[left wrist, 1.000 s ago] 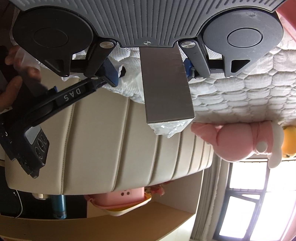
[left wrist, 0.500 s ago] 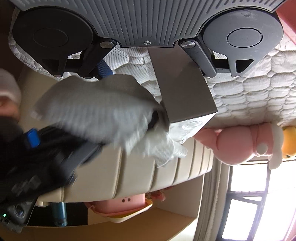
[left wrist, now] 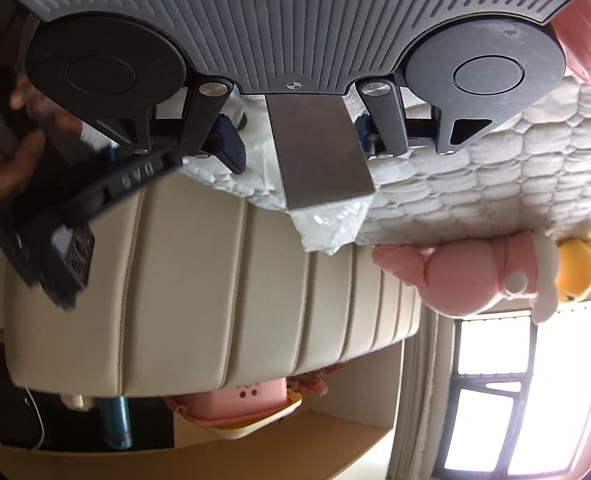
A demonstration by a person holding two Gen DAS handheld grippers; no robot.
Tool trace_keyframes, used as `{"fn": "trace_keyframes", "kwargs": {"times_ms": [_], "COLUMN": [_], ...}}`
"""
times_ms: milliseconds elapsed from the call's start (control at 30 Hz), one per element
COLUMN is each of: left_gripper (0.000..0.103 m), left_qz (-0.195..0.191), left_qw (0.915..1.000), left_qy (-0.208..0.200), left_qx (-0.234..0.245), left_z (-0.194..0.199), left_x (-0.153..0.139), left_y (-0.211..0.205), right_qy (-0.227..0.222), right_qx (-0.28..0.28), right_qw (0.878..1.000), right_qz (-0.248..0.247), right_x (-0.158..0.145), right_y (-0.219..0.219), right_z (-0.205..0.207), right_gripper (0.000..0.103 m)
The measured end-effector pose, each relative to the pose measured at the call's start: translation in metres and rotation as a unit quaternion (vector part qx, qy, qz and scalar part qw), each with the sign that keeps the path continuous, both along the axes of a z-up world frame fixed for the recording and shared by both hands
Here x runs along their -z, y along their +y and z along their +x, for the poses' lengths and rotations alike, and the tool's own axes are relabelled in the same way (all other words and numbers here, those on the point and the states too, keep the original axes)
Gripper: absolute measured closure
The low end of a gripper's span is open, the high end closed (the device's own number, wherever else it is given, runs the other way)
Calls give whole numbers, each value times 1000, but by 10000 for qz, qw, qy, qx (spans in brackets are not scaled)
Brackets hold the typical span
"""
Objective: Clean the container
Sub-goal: 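Tilt the white box in the left tool while the right tool wipes its end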
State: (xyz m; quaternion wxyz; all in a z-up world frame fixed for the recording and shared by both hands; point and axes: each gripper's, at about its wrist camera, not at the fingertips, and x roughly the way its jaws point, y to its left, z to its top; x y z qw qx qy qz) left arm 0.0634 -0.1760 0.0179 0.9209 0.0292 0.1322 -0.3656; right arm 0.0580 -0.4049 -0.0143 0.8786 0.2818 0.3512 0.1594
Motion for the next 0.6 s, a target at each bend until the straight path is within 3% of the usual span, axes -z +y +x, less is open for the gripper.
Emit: {"fn": "trace_keyframes", "kwargs": {"times_ms": [100, 200, 300, 467, 600], "left_gripper": [42, 43, 51, 52, 52], "left_qz": [-98, 143, 363, 798, 1038], "left_qw": [9999, 9996, 9990, 9947, 9920], "left_qy": [63, -161, -253, -652, -694], "left_qx": [128, 179, 117, -51, -197], "left_z": [3, 1, -3, -18, -20], "left_x": [-10, -13, -13, -13, -13], "left_y": [-1, -7, -12, -20, -26], "right_qy": [-215, -563, -1071, -1619, -1504], "right_qx": [151, 350, 352, -257, -823], "right_qw": [9994, 9969, 9927, 9864, 9852], "right_qz": [-210, -419, -432, -142, -92], "right_x": [-9, -30, -63, -98, -92], "right_y": [0, -4, -8, 14, 43], "right_z": [-13, -26, -41, -56, -57], "right_gripper": [88, 88, 88, 88, 88]}}
